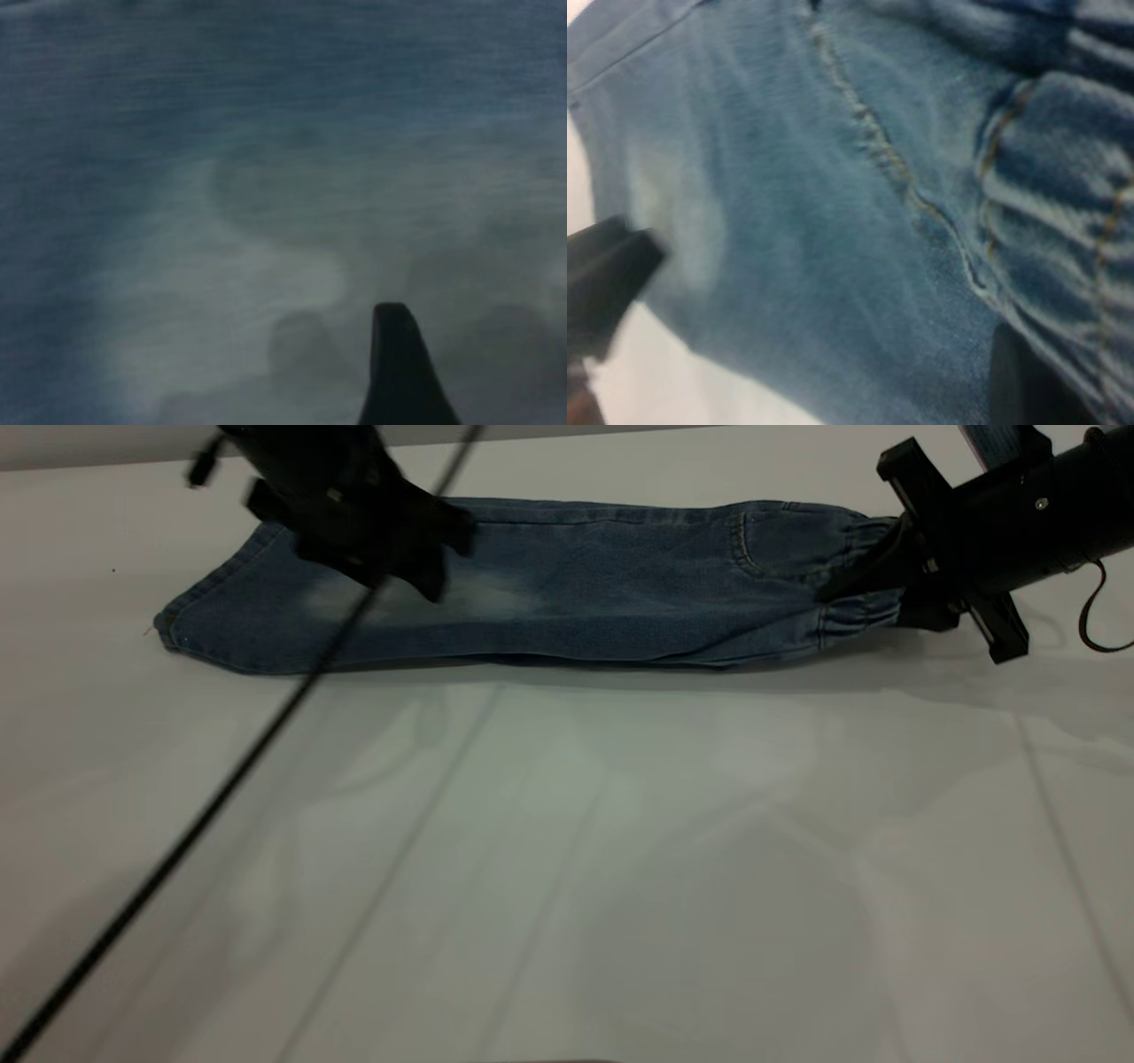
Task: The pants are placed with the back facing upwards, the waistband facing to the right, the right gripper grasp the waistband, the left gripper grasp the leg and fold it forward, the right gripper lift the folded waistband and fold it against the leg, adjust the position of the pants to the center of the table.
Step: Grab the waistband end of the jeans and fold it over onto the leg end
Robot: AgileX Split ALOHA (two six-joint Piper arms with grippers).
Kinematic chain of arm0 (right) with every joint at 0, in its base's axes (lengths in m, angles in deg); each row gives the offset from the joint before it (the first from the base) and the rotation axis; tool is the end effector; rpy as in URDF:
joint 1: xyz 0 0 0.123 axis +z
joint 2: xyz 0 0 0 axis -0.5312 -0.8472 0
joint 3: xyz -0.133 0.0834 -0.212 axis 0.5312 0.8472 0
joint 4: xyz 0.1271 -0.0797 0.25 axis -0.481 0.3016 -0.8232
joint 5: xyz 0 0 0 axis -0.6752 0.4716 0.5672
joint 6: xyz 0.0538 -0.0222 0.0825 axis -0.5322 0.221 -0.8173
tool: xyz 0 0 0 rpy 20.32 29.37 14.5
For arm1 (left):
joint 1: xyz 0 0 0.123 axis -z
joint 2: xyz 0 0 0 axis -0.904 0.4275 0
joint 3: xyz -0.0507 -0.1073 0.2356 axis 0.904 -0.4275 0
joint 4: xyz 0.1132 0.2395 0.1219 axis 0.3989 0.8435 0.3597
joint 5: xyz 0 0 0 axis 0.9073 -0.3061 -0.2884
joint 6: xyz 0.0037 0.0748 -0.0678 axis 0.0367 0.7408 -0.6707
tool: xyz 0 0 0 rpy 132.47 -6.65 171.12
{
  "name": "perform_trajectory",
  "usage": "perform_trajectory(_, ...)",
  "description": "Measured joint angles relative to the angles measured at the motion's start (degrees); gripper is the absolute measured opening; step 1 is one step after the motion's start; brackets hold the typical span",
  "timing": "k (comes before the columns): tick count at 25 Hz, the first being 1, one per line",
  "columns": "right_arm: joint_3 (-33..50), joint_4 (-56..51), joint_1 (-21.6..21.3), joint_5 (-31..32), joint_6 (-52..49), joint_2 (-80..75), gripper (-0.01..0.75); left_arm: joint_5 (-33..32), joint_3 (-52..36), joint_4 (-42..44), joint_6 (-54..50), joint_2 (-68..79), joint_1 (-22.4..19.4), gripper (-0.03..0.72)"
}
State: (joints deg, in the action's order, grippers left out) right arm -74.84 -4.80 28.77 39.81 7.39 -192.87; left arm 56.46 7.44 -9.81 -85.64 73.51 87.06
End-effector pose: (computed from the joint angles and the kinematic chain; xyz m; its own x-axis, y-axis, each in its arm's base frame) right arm 0.3893 0.0493 -0.0168 -0.8747 0.4844 -0.0140 0.2862 0.5397 0.7917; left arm 0.4347 -0.1762 0.0283 -0.7664 0.2875 -0.5744 0.3476 0.9376 0.0057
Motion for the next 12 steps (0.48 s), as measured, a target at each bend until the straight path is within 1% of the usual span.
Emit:
perform_trajectory(5, 0.00, -1.75, 0.00, 4.04, 2.13, 3.79, 0.071, 3.03, 0.30, -0.05, -0.05, 1.73, 5.36, 0.398)
perform_trajectory(9, 0.00, -1.80, 0.00, 7.20, 3.17, 8.23, 0.071, 3.28, 0.30, -0.05, -0.31, 3.03, 8.93, 0.398)
perform_trajectory(12, 0.00, -1.80, 0.00, 10.74, 3.23, 11.29, 0.071, 4.08, 0.34, 0.01, -1.52, 3.24, 12.40, 0.398)
